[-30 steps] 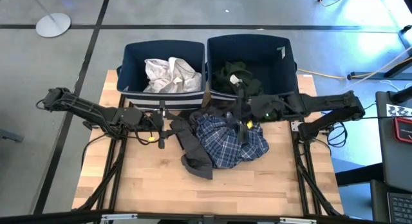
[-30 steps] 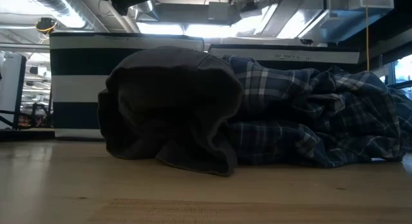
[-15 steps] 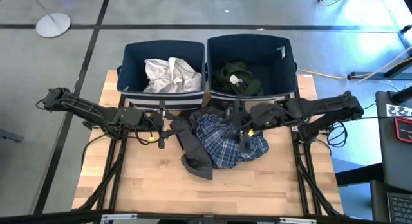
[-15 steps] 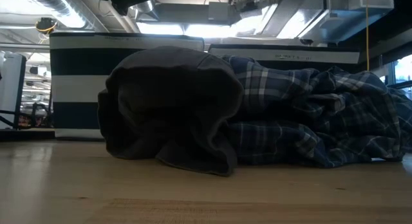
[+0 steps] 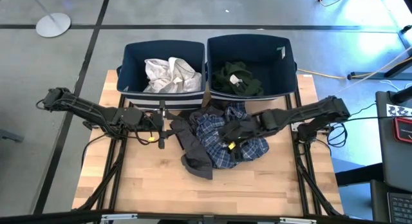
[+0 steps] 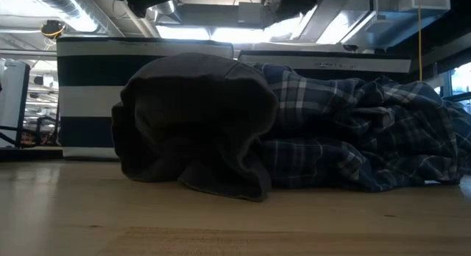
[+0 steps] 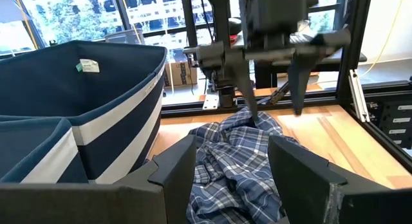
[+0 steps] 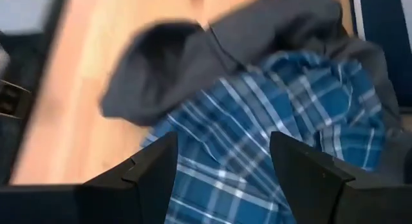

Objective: Sort clothes
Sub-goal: Put the blue polo shirt into the right blue laundry basket

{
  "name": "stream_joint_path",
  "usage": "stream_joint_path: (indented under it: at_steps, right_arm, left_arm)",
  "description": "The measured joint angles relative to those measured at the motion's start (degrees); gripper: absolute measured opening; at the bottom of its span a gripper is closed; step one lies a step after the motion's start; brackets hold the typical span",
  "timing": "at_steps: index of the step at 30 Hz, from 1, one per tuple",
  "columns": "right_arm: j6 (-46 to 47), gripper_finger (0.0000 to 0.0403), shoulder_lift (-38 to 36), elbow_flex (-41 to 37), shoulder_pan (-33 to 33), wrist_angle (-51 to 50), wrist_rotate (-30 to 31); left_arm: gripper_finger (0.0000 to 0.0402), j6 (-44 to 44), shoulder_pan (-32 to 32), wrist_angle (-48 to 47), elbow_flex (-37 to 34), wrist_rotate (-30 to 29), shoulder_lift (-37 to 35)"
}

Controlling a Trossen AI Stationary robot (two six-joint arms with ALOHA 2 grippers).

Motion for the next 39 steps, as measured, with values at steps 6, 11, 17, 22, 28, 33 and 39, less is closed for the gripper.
stream_joint_path:
  at_steps: [6, 11, 17, 22, 28, 33, 39]
  right_arm:
    - [-1.63, 0.0248, 4.25, 0.00, 0.00, -5.79, 4.62]
    - [-2.85, 0.0248, 7.14, 0.00, 0.00, -6.70, 4.75]
    - [-3.30, 0.0248, 10.26, 0.00, 0.00, -6.64, 5.98]
    - [-3.34, 0.0248, 14.10, 0.00, -0.07, -6.50, 6.99]
    - [-4.15, 0.0248, 19.39, 0.02, -0.82, -6.19, 10.52]
    - [-4.41, 0.0248, 23.43, 0.09, -1.58, -4.20, 11.32]
    - [-5.63, 0.0238, 27.08, 0.26, -2.78, -1.48, 10.23]
  left_arm:
    - [0.0184, -0.11, 0.00, -0.46, 0.00, 0.00, 0.00]
    - [0.0184, 0.27, 0.00, -0.90, 0.00, 0.00, 0.00]
    - [0.0184, 0.17, 0.00, -0.92, 0.00, 0.00, -0.01]
    - [0.0184, 0.07, 0.00, -0.94, 0.00, 0.00, 0.00]
    - [0.0184, 0.04, 0.00, -0.94, 0.00, 0.00, 0.00]
    - [0.0184, 0.04, 0.00, -0.96, 0.00, 0.00, -0.02]
    - [0.0184, 0.04, 0.00, -1.01, 0.00, 0.00, 0.00]
